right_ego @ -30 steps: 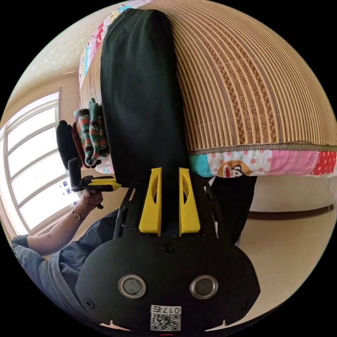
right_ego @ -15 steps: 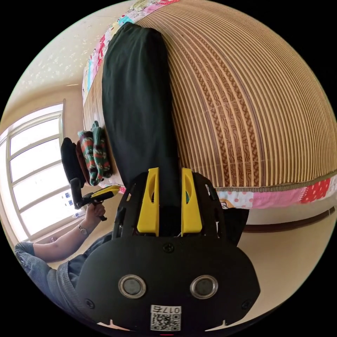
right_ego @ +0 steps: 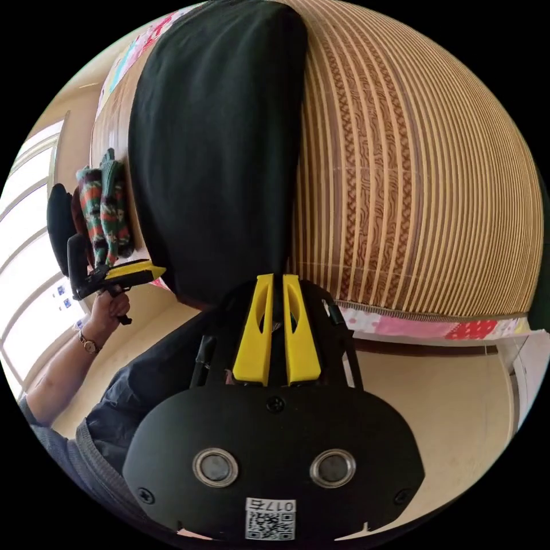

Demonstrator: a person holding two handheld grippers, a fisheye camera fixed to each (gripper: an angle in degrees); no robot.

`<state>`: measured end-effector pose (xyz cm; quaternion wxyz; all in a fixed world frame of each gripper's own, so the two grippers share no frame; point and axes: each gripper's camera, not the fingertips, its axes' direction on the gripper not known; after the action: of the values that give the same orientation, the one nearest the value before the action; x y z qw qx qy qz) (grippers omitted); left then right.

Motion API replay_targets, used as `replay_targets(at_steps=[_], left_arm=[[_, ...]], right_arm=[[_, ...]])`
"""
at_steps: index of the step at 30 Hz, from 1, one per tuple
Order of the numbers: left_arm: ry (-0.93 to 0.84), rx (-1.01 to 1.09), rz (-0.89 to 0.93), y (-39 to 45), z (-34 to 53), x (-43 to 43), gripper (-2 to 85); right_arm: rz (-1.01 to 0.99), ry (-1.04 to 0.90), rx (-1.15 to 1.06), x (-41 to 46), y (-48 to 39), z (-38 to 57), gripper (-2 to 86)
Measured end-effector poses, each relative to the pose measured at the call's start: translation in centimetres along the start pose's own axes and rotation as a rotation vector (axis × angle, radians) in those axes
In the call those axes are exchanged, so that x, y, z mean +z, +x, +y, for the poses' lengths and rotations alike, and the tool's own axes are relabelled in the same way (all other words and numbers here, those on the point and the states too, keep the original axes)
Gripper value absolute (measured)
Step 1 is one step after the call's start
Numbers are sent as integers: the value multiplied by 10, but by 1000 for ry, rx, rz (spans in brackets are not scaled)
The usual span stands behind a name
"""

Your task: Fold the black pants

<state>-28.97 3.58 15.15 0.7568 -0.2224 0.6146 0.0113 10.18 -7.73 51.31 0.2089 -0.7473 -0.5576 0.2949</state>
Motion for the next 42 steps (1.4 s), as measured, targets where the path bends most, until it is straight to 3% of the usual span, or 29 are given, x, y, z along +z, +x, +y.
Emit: replay_targets(at_steps=[2, 7, 14, 21, 27, 34, 42], left_arm=[[37, 1, 37, -4, 7, 0, 68], [325, -154, 194, -51, 10, -24, 126], [367, -157, 273, -66, -44, -7, 104], [324, -162, 332, -71, -54, 17, 50], [398, 81, 569, -21, 13, 7, 16], [537, 342, 807, 51, 118, -49, 7], [642, 801, 670, 223, 189, -173, 10]], right_arm=[[-146, 25, 64, -3, 38, 11, 51], [-483, 179, 46, -15, 104, 7, 115], [-699, 210, -50, 22, 129, -44, 140], [-776, 211, -56, 64, 152, -33, 58], [-952, 273, -235, 71, 149, 44, 28], [-1111, 568, -474, 19, 143, 192, 16], [-968, 774, -886, -81, 64, 308, 14]])
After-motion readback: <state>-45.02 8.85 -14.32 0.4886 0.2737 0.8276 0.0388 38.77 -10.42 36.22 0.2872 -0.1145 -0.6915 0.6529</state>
